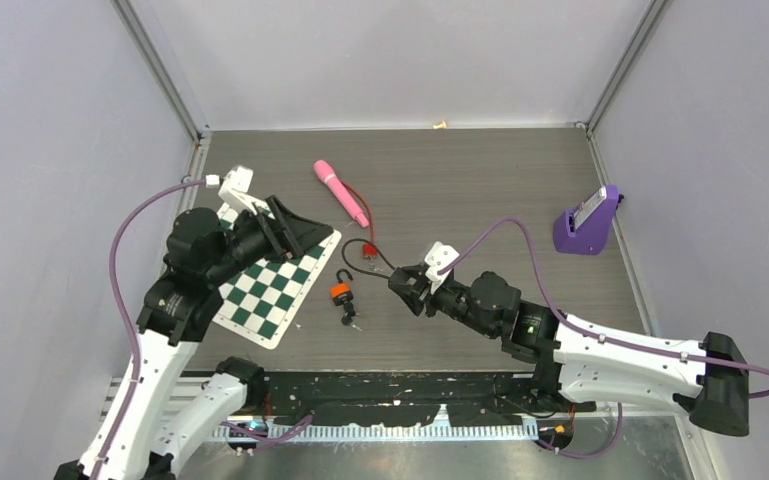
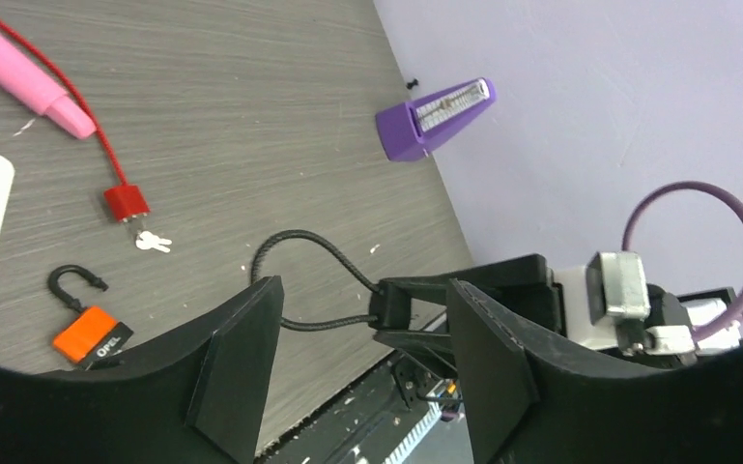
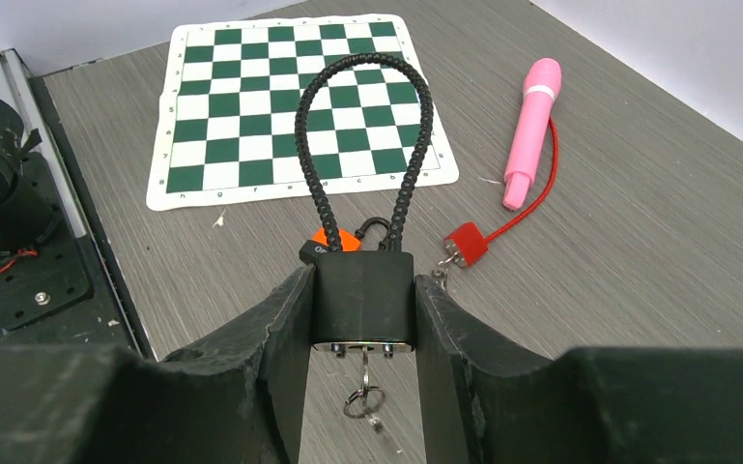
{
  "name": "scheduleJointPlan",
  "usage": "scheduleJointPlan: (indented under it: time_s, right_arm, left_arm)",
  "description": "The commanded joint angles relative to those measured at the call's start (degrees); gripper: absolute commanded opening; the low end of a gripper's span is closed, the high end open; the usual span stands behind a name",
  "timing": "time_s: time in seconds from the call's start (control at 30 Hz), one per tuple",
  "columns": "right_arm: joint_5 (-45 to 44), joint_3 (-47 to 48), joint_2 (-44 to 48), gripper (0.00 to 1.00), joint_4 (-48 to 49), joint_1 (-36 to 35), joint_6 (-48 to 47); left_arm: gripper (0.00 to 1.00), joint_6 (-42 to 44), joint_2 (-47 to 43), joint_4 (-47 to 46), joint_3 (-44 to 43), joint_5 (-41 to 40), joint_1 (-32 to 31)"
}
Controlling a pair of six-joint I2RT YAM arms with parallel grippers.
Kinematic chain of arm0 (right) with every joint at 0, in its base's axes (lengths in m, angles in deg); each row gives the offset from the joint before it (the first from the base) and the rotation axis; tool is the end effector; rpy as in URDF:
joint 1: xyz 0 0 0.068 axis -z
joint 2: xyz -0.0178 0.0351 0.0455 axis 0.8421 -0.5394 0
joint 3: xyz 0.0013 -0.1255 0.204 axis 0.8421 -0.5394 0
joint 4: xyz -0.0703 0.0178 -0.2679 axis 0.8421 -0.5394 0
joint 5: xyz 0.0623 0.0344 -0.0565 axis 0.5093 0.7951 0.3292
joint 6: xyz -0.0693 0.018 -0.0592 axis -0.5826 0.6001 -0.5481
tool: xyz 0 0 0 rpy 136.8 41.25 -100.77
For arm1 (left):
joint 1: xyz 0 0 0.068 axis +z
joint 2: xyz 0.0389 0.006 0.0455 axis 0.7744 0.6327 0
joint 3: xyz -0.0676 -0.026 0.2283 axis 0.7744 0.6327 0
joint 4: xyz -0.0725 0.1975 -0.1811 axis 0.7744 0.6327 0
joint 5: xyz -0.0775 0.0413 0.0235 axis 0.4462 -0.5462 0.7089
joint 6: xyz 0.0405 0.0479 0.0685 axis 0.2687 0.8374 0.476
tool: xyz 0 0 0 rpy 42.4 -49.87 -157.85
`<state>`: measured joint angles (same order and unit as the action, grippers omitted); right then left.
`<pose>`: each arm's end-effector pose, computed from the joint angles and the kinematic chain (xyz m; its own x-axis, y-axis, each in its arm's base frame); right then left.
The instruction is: Unlock with the key
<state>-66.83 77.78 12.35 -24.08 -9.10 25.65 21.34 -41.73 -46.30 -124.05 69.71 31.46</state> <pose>0.1349 0.2650 0.2552 0.0124 -0.1081 -0.9941 -0.8114 0.5799 -0.0732 0.2123 -0.1077 0.3621 -0.6069 -0.4761 -0.6364 0.3190 0.5875 -0.7437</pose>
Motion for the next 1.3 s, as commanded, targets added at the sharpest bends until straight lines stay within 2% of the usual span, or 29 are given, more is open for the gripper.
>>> scheduleJointPlan:
  time_s: [0.0,0.13,0.37,0.77,0.87,1.0,1.1,1.2,1.27]
  right_arm:
    - [-0.2,0.4,-0.2,0.05,6.0,0.0,-2.7]
    - [-0.4,0.4,-1.7,0.05,8.3,0.0,-3.3]
    - [-2.4,2.3,-5.5,0.05,9.1,-1.6,-6.3]
    - [-8.9,4.2,-9.0,0.05,10.8,-5.5,-10.7]
    - [-10.0,4.6,-9.8,0.05,11.4,-6.3,-11.6]
    - [-11.8,5.6,-11.6,0.05,11.8,-7.9,-13.0]
    - [-13.0,6.2,-13.2,0.05,12.2,-9.3,-14.1]
    - [-13.6,6.4,-14.3,0.05,11.8,-10.0,-14.3]
    - [-13.9,6.3,-14.6,0.05,10.8,-10.5,-14.2]
  left_arm:
    - [0.64,1.5,3.0,2.8,-3.1,1.5,-3.8]
    - [0.59,-5.7,5.6,-1.5,-0.7,-3.2,-10.4]
    - [0.58,-11.4,12.7,-4.5,0.3,-4.9,-15.0]
    - [0.58,-14.2,16.3,-0.7,3.0,-8.3,-16.2]
    - [0.56,-14.8,17.2,-1.4,3.3,-8.1,-16.3]
    - [0.44,-17.4,19.2,-4.4,3.8,-5.7,-16.7]
    - [0.24,-20.2,19.7,-7.4,5.1,-4.3,-17.8]
    - [0.00,-23.1,18.9,-10.5,7.6,-3.9,-17.5]
    - [0.00,-24.1,17.9,-11.0,8.3,-3.9,-16.2]
